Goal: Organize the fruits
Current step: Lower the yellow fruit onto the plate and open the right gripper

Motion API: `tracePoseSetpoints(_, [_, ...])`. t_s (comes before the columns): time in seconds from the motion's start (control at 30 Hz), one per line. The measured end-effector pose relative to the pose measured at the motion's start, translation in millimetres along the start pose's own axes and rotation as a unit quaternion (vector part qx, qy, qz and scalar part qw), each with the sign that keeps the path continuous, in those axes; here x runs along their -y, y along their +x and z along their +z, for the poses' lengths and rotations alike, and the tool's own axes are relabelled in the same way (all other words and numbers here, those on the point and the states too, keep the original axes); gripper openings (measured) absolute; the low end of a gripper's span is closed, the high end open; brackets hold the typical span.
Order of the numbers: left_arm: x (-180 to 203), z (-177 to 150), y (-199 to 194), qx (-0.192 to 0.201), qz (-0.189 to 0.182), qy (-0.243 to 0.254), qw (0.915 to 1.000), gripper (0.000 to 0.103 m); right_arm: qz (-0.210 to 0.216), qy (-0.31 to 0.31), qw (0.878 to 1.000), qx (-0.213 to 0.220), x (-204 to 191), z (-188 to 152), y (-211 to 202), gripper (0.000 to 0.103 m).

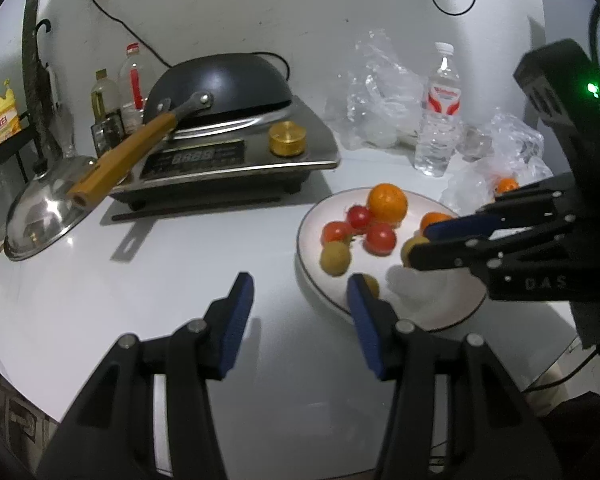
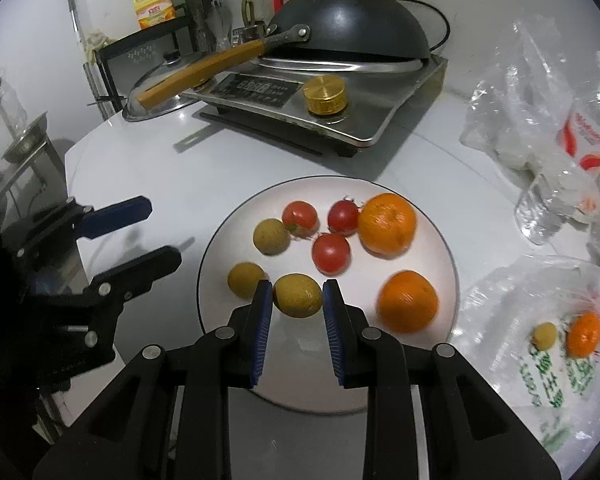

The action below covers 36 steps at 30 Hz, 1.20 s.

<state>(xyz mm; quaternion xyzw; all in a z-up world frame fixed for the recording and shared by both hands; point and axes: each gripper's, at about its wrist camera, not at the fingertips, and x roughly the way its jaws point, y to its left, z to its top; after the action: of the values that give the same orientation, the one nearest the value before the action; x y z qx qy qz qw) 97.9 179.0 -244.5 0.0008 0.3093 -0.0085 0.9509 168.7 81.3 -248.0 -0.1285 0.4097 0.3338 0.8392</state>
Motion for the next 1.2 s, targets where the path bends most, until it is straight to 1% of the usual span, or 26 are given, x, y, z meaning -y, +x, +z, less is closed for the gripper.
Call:
tracePoseSetpoints(0.27, [-11.8,-1.5,5.4,-0.006,0.0,-0.003,1.0,0.05,0.02,0.036,0.999,-0.001,3.9,12.5,20.4,0.028])
tracePoseSetpoints(0.67, [-22.1,-7.6,11.9,-0.01,-0.004,-0.011,0.9999,0.05,0.019,0.055,0.998,-0.014,2.9,15.8,36.4,0.028])
tracePoseSetpoints(0.93, [-23.6,-7.7,8.0,-0.006,0.0,-0.014,0.9999,0.05,0.018,0.057,0.998,-0.015,2.6,16.0,36.0,0.028])
tracePoseSetpoints(1.2, [-14.8,-3.2,-1.7,0.002,0.002,-0.009,1.0,0.05,0.014,0.053,0.999,-0.002,1.8,11.8,17.2,0.028])
